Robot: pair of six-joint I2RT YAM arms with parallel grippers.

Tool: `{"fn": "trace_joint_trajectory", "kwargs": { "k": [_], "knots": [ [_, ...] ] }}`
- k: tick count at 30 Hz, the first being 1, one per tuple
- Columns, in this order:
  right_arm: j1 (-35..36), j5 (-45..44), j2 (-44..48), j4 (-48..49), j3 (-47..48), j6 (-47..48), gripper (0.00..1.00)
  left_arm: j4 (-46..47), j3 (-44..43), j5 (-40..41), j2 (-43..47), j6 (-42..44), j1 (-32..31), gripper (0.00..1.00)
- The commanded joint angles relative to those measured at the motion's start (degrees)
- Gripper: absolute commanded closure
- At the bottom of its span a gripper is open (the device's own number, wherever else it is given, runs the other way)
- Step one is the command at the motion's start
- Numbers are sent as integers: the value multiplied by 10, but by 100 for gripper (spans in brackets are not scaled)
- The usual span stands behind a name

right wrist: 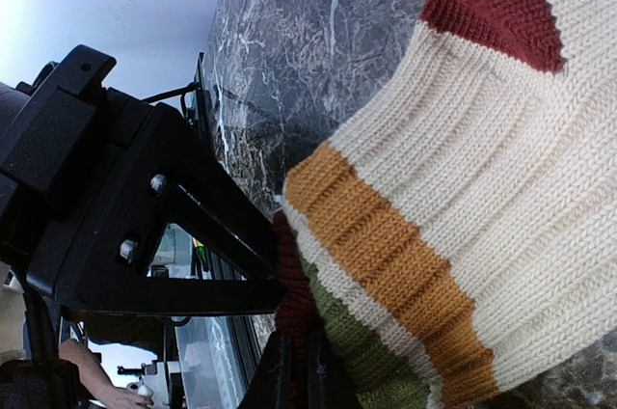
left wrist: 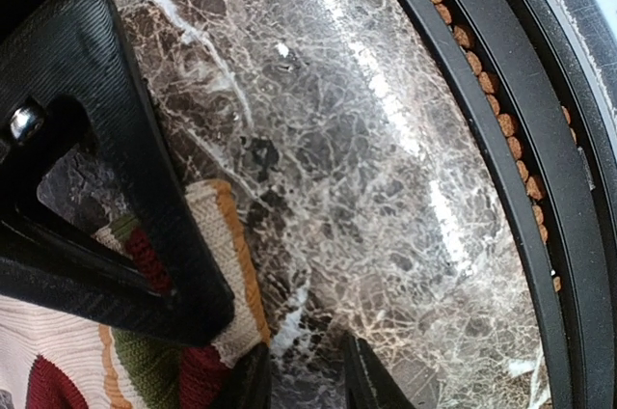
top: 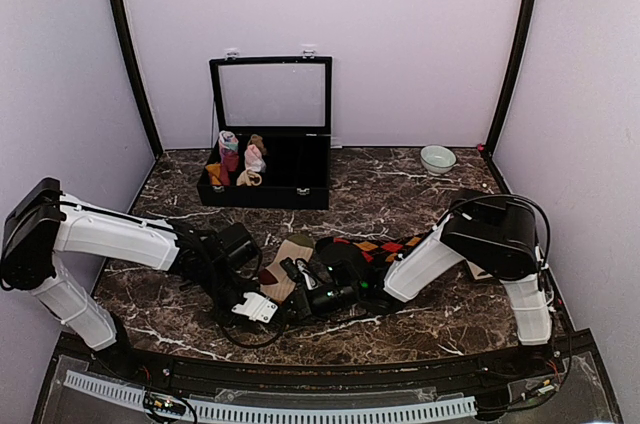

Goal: Roll the socks
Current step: Roll the sock at the center of the board.

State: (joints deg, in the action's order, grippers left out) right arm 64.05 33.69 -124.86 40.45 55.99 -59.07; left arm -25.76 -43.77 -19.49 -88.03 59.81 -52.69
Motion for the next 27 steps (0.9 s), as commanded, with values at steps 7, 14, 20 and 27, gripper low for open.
{"fn": "trace_joint_trajectory", "kwargs": {
  "k": [7,14,20,27],
  "knots": [
    [-20,-39,-68,-239,-61,25,100,-75,-36,-34,85,-35,-3,69],
    [-21,-32,-72,-246,-64,24,100,-66,-19,-63,77,-28,-6,67],
    [-24,-29,-74,-242,-72,20,100,-25,-23,-41,26,-27,-7,68],
    [-24,-26,-77,-228,-82,12,100,11,-14,-7,1,-27,4,68]
  ]
}}
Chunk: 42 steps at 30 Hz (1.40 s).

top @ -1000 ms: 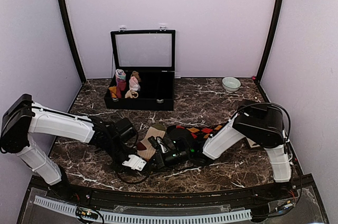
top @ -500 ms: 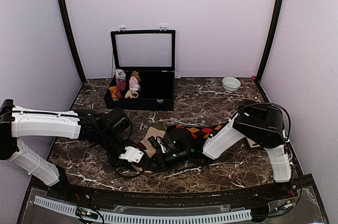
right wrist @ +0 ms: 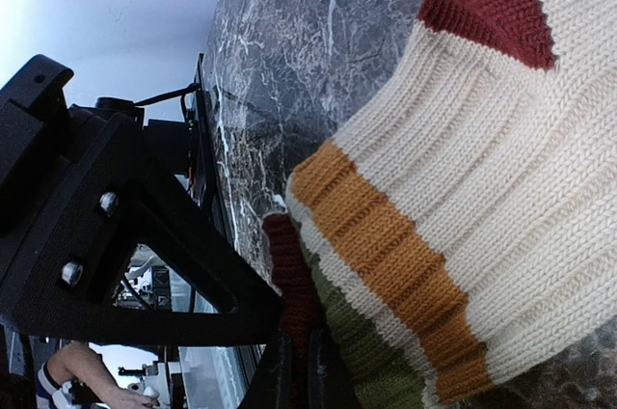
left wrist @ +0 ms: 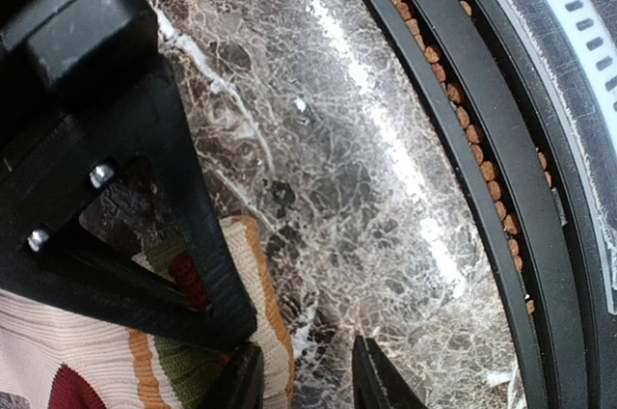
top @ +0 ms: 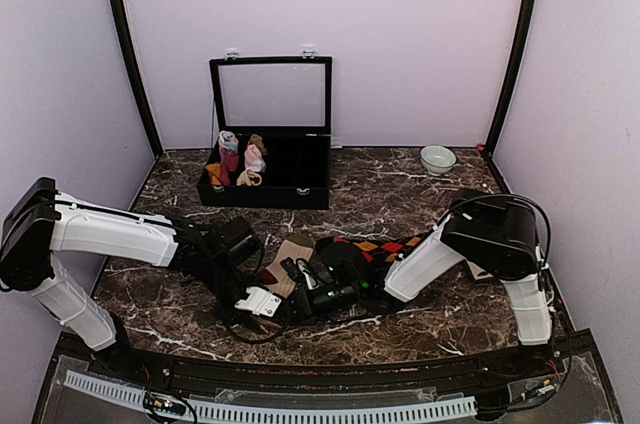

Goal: Roll the socks
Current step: Roll the sock at the center of the board.

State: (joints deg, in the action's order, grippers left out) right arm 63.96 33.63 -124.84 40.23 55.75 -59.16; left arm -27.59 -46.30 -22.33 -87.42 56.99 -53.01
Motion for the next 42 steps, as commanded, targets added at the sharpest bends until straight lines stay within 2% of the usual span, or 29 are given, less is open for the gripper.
{"fn": "trace_joint_trajectory", "kwargs": {
  "k": [1,9,19,35,42],
  "knots": [
    [-23,-25,-78,-225,-78,13,100,31,14,22,-7,1,10,68],
    [-23,-24,-78,-222,-78,13,100,60,31,33,-15,-6,28,70],
    [-23,-26,-77,-219,-83,11,100,-18,1,-8,53,-17,28,67],
    [-22,-29,-76,-215,-89,10,100,67,16,18,-21,-35,32,68],
    [-19,-34,-78,-243,-77,25,100,75,25,22,-27,-29,51,68]
  ]
}}
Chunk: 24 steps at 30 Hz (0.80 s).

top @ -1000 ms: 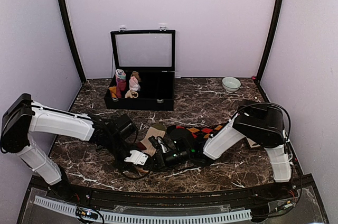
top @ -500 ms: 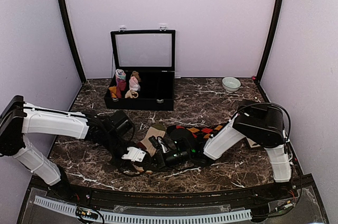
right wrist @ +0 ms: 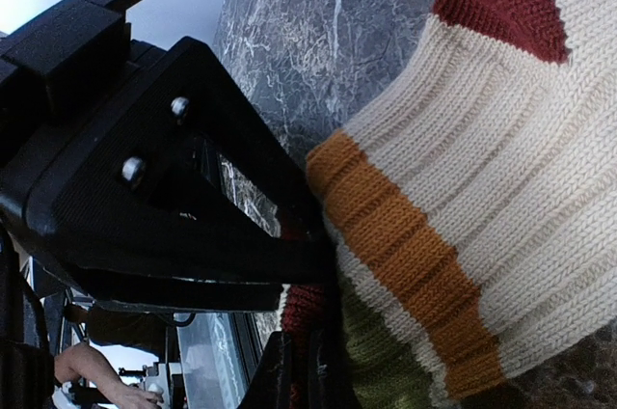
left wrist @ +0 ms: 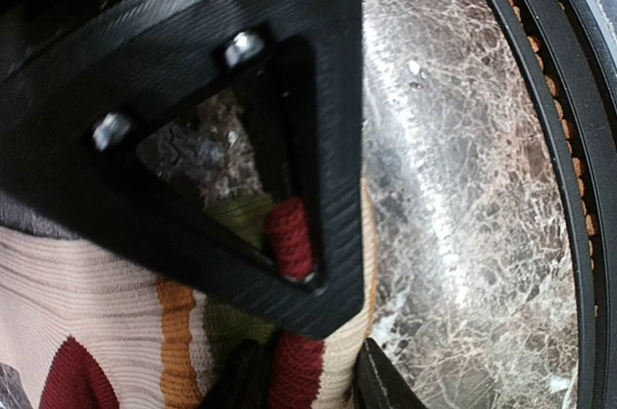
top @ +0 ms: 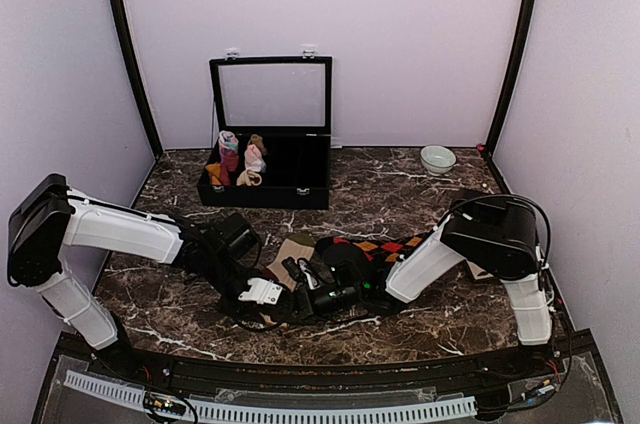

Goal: Roll the socks
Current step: Roll the sock at the center of the board.

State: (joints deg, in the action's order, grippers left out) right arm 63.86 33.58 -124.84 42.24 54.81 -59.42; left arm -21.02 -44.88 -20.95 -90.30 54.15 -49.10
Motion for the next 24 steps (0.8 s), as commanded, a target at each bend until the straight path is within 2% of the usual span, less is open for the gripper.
{"fn": "trace_joint_trajectory", "kwargs": {
  "k": [1,3,6,8,14,17,19,22,24],
  "knots": [
    [-17,-35,-79,-268,-65,30,100,9,14,7,3,2,14,68],
    [-17,-37,-81,-278,-61,35,100,7,15,7,1,6,14,73],
    [-16,-44,-79,-286,-57,38,98,1,14,-1,-8,8,15,85],
    [-16,-46,-79,-293,-54,39,98,-8,10,-11,-12,7,15,90],
    [-16,-37,-91,-285,-59,30,98,-39,3,-45,10,7,14,91],
    [-16,-33,-89,-286,-57,31,97,-61,3,-54,10,15,13,97],
    [-16,-42,-75,-290,-53,39,90,-73,2,-59,0,16,13,100],
    [-16,-82,-31,-282,-59,61,69,-96,0,-77,-19,21,17,100],
    [-14,-127,10,-279,-69,81,61,-112,-6,-92,-32,25,21,100]
  ]
}}
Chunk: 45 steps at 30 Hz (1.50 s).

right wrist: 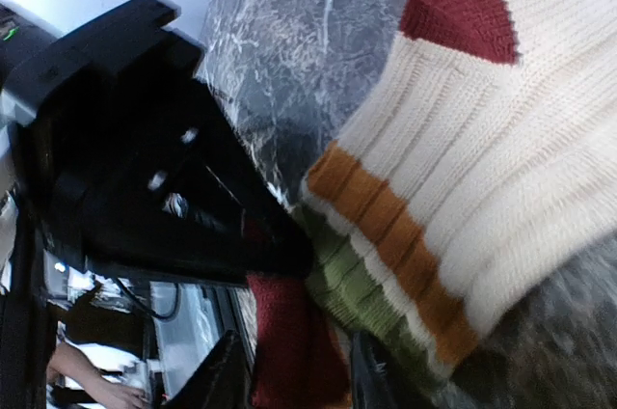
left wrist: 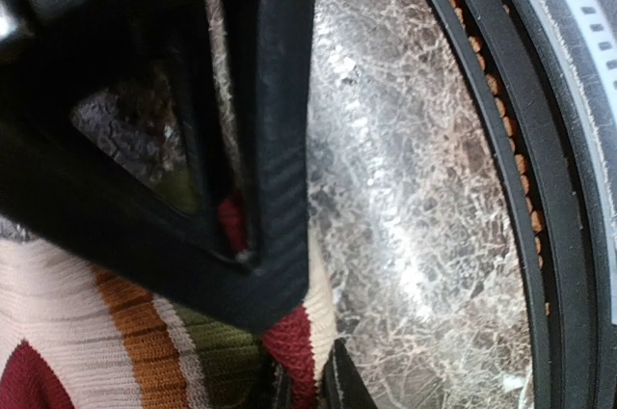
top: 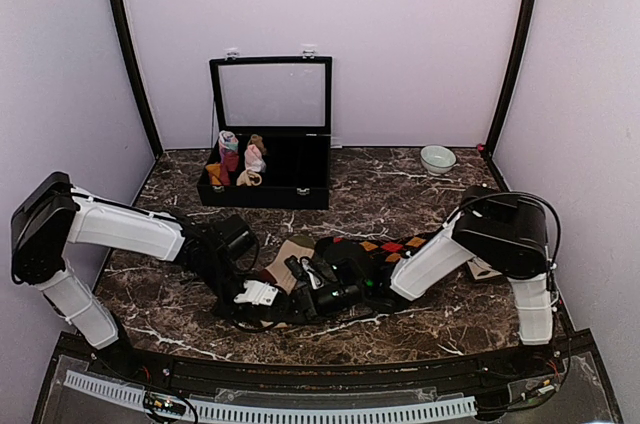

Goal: Roll the socks
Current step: Roll the sock at the center of the board.

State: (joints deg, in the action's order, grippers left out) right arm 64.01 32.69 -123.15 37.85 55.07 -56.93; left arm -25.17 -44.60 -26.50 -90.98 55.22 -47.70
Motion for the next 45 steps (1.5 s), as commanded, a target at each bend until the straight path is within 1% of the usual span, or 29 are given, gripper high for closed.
{"fn": "trace_joint_trajectory", "kwargs": {
  "k": [1,2,3,4,7,10,12,15,17,19,21,22,23,24,25,26,27,28,29,30,32,33,35,37,42,45],
  "knots": [
    [-13,-139,10,-243,-74,71,54,-79,-15,-43,-38,16,11,100],
    [-9,-161,23,-250,-76,85,23,-90,-22,-52,-49,17,16,100],
    [-4,-181,35,-257,-76,99,4,-101,-31,-59,-62,18,22,100],
    [3,-201,44,-272,-74,113,1,-112,-41,-66,-75,19,29,100],
    [29,-265,62,-311,-70,147,1,-136,-67,-77,-108,24,38,100],
    [69,-350,93,-328,-85,164,1,-165,-93,-101,-135,27,49,100],
    [90,-408,124,-323,-113,161,1,-184,-114,-112,-154,30,54,100],
    [138,-524,193,-313,-163,161,1,-205,-130,-122,-173,38,62,100],
    [154,-560,222,-321,-177,158,1,-206,-133,-118,-177,40,63,100],
    [173,-607,233,-345,-168,154,1,-208,-136,-116,-179,43,63,100],
    [187,-684,226,-398,-146,83,1,-212,-145,-116,-184,42,63,100],
    [185,-699,215,-434,-137,53,0,-213,-149,-116,-187,41,62,100],
    [180,-686,203,-426,-134,56,0,-216,-153,-116,-190,39,63,100],
    [177,-664,197,-403,-135,80,2,-217,-157,-117,-192,37,62,100],
    [184,-659,200,-370,-141,115,9,-217,-159,-116,-196,34,63,100],
    [206,-664,211,-316,-153,168,15,-218,-162,-113,-198,32,63,100],
    [222,-677,224,-269,-166,227,17,-218,-163,-112,-202,31,63,100],
    [256,-708,233,-224,-180,285,17,-217,-164,-108,-205,29,63,100],
    [273,-734,237,-187,-191,332,18,-216,-165,-105,-207,26,63,100],
    [282,-743,239,-159,-201,375,19,-217,-167,-104,-210,24,63,100],
    [287,-721,243,-142,-200,433,24,-218,-171,-102,-215,20,63,100],
    [290,-703,241,-147,-189,467,27,-219,-172,-100,-218,18,62,100],
    [297,-702,230,-164,-159,537,30,-217,-176,-95,-225,11,63,100],
    [301,-690,223,-159,-133,594,31,-218,-180,-92,-234,7,63,100],
    [289,-628,192,-119,-86,716,32,-227,-192,-86,-256,-5,63,100],
    [270,-578,175,-99,-62,752,32,-237,-203,-89,-268,-8,65,100]
  ]
}}
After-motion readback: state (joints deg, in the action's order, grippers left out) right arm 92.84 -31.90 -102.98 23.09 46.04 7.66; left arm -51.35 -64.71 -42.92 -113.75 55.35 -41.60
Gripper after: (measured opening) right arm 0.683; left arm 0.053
